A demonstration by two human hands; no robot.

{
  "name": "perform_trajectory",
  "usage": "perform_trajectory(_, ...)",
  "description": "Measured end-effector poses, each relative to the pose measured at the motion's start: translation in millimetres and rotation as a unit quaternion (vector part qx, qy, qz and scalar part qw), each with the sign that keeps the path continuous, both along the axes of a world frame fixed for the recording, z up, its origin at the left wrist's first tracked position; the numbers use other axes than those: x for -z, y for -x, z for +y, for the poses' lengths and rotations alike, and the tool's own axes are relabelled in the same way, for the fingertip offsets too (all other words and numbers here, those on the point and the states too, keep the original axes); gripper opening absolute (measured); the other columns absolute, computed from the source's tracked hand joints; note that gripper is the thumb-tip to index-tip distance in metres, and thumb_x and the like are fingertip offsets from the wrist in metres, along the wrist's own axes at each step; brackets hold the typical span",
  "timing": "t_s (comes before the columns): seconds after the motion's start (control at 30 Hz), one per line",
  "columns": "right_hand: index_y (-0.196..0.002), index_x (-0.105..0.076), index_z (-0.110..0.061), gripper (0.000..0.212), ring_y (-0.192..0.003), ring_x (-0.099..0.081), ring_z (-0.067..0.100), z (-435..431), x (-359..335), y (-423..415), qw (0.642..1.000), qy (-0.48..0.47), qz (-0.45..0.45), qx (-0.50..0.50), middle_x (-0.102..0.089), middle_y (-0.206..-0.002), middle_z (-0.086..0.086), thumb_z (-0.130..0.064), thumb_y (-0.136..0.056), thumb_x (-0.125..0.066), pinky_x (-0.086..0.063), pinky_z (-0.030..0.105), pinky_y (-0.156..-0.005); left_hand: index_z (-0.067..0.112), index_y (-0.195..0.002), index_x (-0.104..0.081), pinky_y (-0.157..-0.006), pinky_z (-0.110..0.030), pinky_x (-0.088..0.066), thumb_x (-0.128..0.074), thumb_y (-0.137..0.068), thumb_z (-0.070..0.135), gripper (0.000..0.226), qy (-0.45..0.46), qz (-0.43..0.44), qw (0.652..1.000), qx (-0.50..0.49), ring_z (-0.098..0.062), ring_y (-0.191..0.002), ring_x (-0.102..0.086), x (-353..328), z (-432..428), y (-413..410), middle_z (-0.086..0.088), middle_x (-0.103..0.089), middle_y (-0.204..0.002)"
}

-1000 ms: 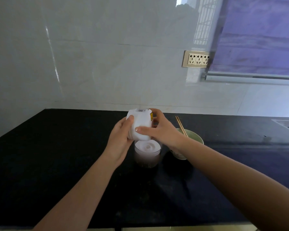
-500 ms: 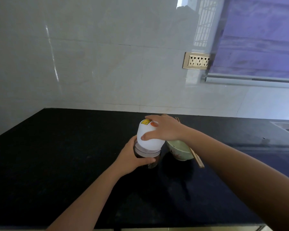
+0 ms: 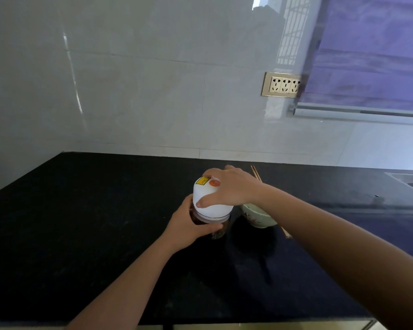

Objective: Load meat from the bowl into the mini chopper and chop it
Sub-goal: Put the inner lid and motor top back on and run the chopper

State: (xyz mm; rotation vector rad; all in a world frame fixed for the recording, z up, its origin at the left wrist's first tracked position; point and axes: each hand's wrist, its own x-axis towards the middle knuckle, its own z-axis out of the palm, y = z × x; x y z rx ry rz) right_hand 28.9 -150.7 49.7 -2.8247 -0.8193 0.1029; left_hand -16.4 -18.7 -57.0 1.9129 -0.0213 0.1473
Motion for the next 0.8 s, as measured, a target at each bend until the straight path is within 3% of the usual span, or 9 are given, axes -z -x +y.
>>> perform_trajectory(0.27, -0.140, -0.031, -0.026, 0.081, -0.116, -0.044, 0.030, 5.6, -0.2, -1.8, 0.999, 0.044, 0.013, 0.010, -0.044, -0.130, 0.010, -0.068, -0.075, -0.056, -0.040, 0.036, -0.090, 0.032, -0.134, -0.033, -0.070, -0.009, -0.038, -0.082, -0.063, 0.032, 0.086, 0.004, -0.005, 1.000, 0.008, 0.004, -0.098, -0.046, 0.7, 1.3, 1.1, 0.022, -0.046, -0.114)
perform_trajectory(0.37, -0.145, -0.024, -0.026, 0.087, -0.126, -0.040, 0.033, 6.1, -9.8, -4.4, 0.997, 0.066, 0.044, -0.008, -0.034, -0.143, 0.011, -0.065, -0.075, -0.059, -0.039, 0.040, -0.099, 0.037, -0.130, -0.032, -0.068, -0.008, -0.037, -0.081, -0.065, 0.031, 0.081, -0.002, -0.003, 1.000, 0.008, 0.010, -0.093, -0.045, -0.6, 0.8, 1.9, 0.030, -0.043, -0.105)
perform_trajectory(0.47, -0.148, -0.018, -0.030, 0.089, -0.137, -0.033, 0.028, 0.9, -24.2, -7.2, 0.994, 0.029, 0.094, -0.046, -0.027, -0.154, 0.004, -0.053, -0.077, -0.066, -0.033, 0.039, -0.108, 0.033, -0.136, -0.032, -0.079, -0.010, -0.037, -0.082, -0.063, 0.033, 0.088, -0.001, -0.008, 1.000, 0.006, 0.005, -0.103, -0.043, 1.7, 1.3, 1.1, 0.025, -0.043, -0.115)
perform_trajectory(0.53, -0.147, -0.028, -0.026, 0.080, -0.135, -0.036, 0.022, -2.3, -30.1, -8.9, 0.992, 0.023, 0.102, -0.074, -0.035, -0.151, -0.001, -0.044, -0.080, -0.067, -0.033, 0.033, -0.106, 0.032, -0.138, -0.031, -0.083, -0.013, -0.036, -0.082, -0.062, 0.034, 0.091, -0.004, -0.008, 1.000, 0.004, 0.001, -0.109, -0.041, 2.5, 2.0, 0.7, 0.022, -0.042, -0.119)
perform_trajectory(0.7, -0.134, -0.050, -0.021, 0.063, -0.122, -0.047, 0.020, -2.7, -32.6, -9.9, 0.992, 0.040, 0.082, -0.091, -0.053, -0.135, -0.002, -0.046, -0.079, -0.067, -0.039, 0.034, -0.101, 0.034, -0.135, -0.032, -0.070, -0.008, -0.037, -0.082, -0.062, 0.035, 0.089, -0.017, -0.012, 1.000, 0.000, 0.004, -0.100, -0.045, 1.4, 1.8, 0.9, 0.029, -0.043, -0.108)
perform_trajectory(0.8, -0.130, -0.053, -0.017, 0.064, -0.118, -0.050, 0.023, -0.6, -32.3, -11.7, 0.991, 0.066, 0.064, -0.098, -0.057, -0.130, 0.002, -0.053, -0.078, -0.064, -0.042, 0.039, -0.100, 0.032, -0.137, -0.031, -0.084, -0.014, -0.037, -0.082, -0.062, 0.035, 0.091, -0.017, -0.011, 1.000, -0.001, 0.000, -0.109, -0.042, 2.4, 2.3, 0.3, 0.022, -0.043, -0.118)
